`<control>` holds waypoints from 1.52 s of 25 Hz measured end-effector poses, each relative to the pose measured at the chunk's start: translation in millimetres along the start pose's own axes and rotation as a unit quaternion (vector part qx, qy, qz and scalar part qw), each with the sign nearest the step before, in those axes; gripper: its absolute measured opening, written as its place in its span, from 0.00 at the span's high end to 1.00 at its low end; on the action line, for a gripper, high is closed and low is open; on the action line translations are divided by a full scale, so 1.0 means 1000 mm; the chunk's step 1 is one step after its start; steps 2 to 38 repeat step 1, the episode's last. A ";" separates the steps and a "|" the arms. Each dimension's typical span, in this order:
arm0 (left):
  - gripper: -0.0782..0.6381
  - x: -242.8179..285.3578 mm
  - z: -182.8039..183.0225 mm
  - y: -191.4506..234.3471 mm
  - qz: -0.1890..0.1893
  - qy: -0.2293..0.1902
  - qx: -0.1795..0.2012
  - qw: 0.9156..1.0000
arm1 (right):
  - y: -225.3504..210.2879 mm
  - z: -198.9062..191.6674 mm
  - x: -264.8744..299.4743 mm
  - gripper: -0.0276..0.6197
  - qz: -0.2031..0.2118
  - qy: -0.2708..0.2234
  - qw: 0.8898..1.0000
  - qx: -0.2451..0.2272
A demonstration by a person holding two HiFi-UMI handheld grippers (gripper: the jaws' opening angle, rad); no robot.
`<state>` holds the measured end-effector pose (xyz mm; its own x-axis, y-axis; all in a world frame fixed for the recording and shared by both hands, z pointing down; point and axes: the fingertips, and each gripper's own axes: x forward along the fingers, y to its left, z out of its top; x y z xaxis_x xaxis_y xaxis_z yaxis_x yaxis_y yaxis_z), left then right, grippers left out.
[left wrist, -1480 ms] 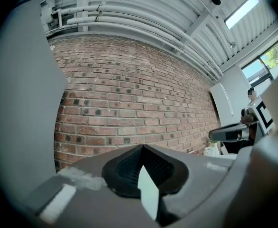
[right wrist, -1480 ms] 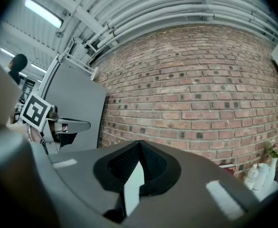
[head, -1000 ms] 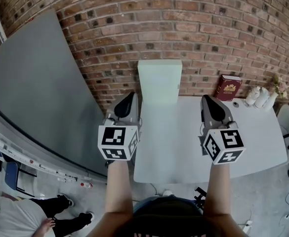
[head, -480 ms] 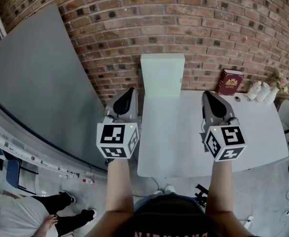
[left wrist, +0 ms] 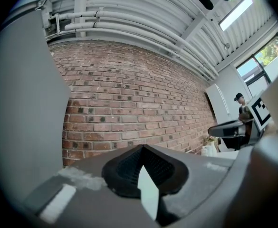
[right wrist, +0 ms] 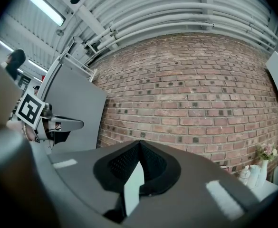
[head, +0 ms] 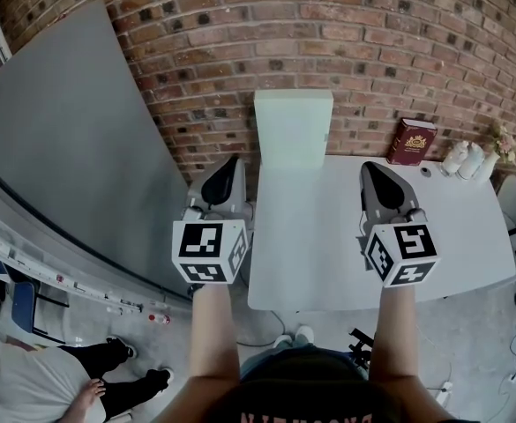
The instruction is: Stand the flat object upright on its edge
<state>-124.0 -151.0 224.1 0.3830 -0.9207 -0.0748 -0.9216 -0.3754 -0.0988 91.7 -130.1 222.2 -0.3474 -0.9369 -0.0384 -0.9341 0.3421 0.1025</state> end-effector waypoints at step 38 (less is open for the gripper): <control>0.89 -0.001 -0.001 0.000 0.000 0.000 0.000 1.000 | 0.000 -0.001 0.000 0.96 0.000 0.000 1.000 0.000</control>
